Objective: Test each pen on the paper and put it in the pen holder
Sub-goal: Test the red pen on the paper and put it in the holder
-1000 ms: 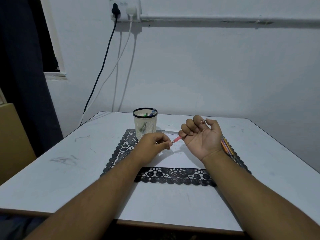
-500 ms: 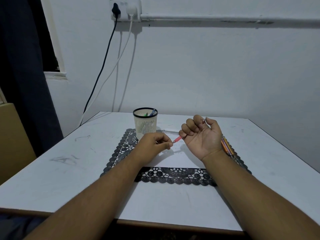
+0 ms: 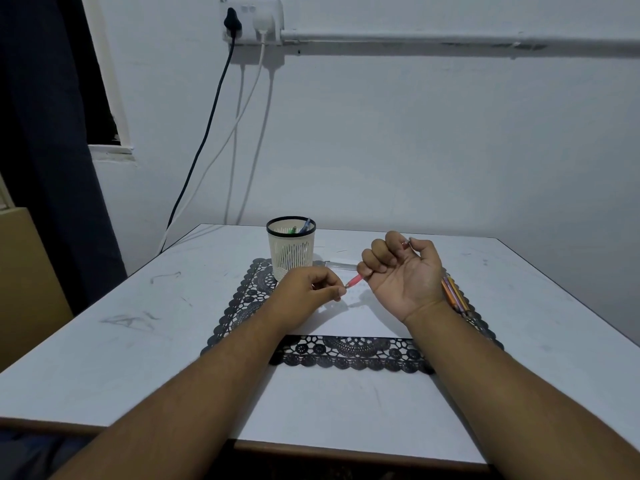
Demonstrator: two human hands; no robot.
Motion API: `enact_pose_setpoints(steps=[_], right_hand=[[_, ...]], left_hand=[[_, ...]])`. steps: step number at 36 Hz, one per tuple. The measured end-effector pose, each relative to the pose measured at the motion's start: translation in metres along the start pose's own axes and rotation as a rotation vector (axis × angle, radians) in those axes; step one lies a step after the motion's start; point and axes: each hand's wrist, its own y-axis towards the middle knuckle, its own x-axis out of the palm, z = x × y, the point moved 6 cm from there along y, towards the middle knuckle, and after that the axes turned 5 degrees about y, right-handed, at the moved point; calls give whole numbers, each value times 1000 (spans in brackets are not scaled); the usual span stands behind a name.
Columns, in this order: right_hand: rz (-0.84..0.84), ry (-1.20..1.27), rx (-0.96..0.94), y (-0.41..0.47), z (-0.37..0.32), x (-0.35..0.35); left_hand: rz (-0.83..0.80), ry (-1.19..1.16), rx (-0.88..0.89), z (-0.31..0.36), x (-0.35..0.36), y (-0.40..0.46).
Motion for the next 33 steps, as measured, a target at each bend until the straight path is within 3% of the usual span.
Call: enact_pose_setpoints(steps=[33], right_hand=[[-14, -16, 20, 0, 1, 0]], left_hand=[[-16, -9, -2, -4, 3, 0]])
